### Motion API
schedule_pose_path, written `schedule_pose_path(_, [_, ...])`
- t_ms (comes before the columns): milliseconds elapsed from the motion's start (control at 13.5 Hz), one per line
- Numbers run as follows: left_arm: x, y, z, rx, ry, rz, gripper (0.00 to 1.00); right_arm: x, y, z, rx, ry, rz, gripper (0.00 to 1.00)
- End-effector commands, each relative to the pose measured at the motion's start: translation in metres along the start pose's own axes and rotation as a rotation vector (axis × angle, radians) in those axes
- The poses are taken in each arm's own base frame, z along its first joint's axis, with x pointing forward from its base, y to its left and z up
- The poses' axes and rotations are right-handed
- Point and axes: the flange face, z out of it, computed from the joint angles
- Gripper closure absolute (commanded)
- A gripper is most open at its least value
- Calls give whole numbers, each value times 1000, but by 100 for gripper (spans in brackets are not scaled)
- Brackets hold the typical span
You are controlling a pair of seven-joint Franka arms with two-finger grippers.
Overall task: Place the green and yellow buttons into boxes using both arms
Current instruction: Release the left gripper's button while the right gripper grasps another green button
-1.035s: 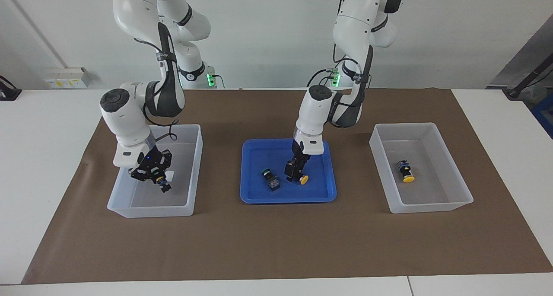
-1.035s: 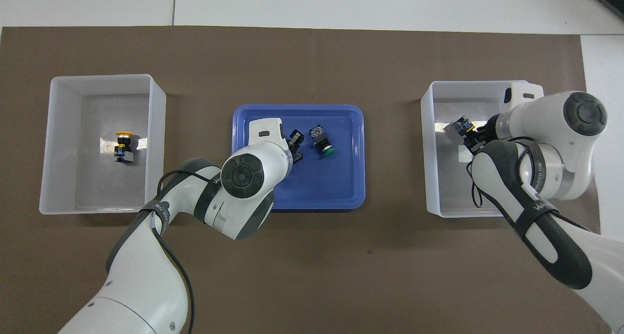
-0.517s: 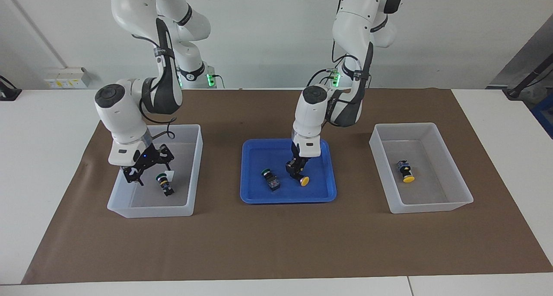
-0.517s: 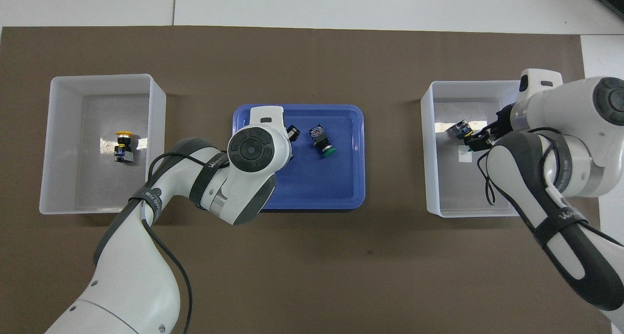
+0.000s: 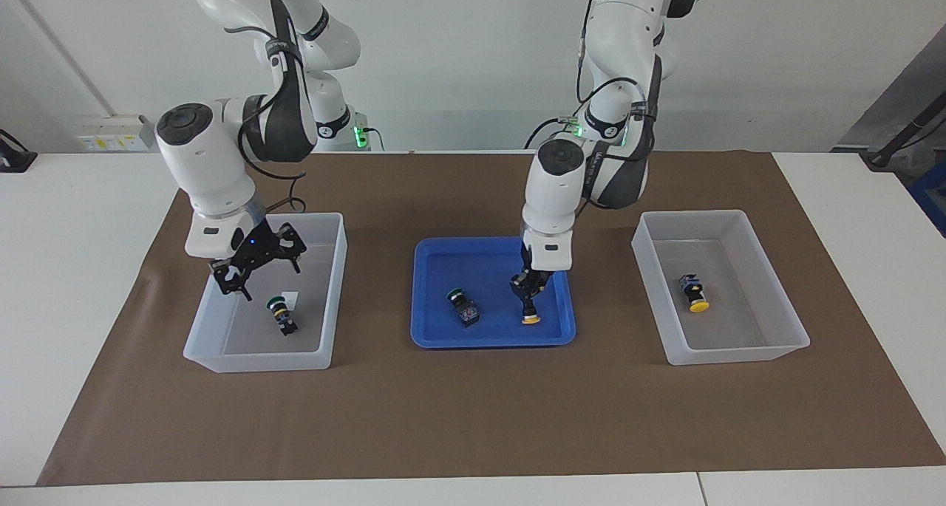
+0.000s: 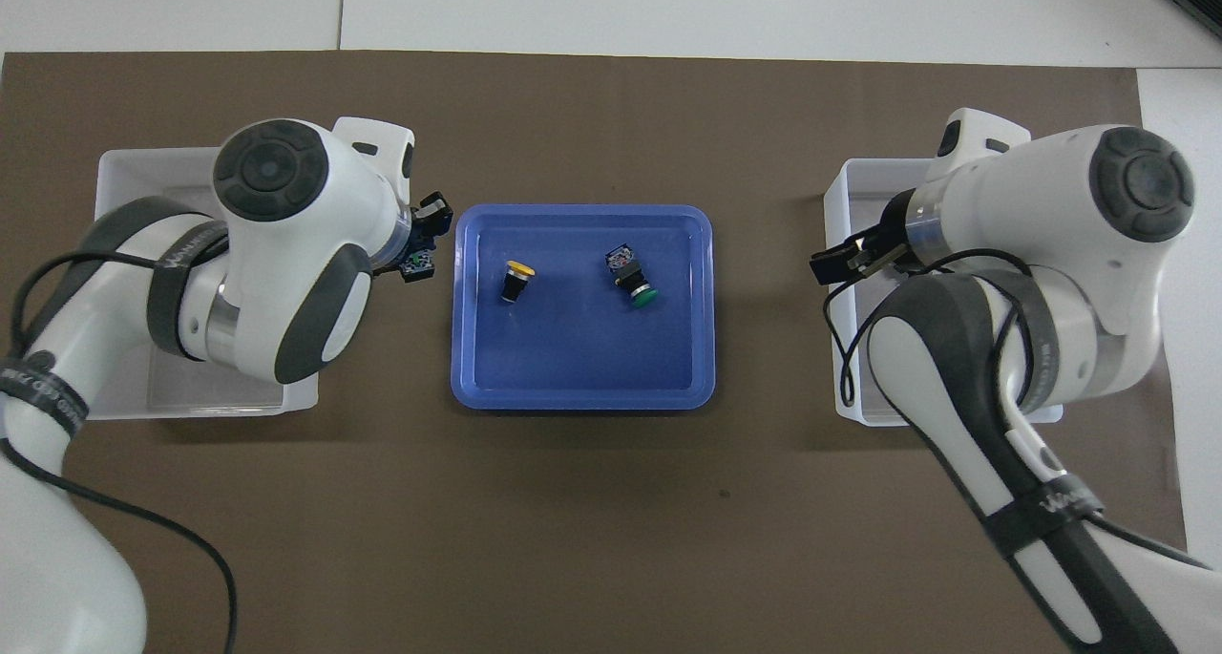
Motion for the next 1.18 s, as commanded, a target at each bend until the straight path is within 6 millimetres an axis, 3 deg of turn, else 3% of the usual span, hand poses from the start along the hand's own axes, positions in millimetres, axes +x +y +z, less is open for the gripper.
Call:
schedule_pose_path(0, [24, -34, -10, 23, -40, 121, 100, 22, -60, 37, 25, 40, 14, 0])
schedule_pose_path(222, [28, -40, -11, 23, -39, 137, 100, 34, -112, 81, 33, 88, -48, 0])
schedule_pose_path(370, [27, -40, -10, 24, -40, 136, 100, 36, -123, 108, 32, 107, -66, 0])
schedule_pose_path(443, [27, -40, -10, 24, -40, 137, 100, 37, -141, 123, 36, 122, -88, 0])
schedule_pose_path(591, [30, -42, -12, 22, -38, 152, 100, 34, -155, 149, 39, 119, -108, 0])
schedule_pose_path(813, [41, -52, -12, 20, -34, 192, 100, 32, -164, 158, 42, 117, -126, 0])
schedule_pose_path(887, [41, -52, -12, 20, -34, 194, 100, 31, -162, 161, 40, 111, -126, 16])
schedule_pose_path(1035, [52, -64, -14, 23, -32, 219, 100, 27, -163, 169, 44, 90, -119, 90])
schedule_pose_path(1109, [66, -80, -16, 21, -28, 253, 100, 27, -164, 169, 45, 85, -106, 100])
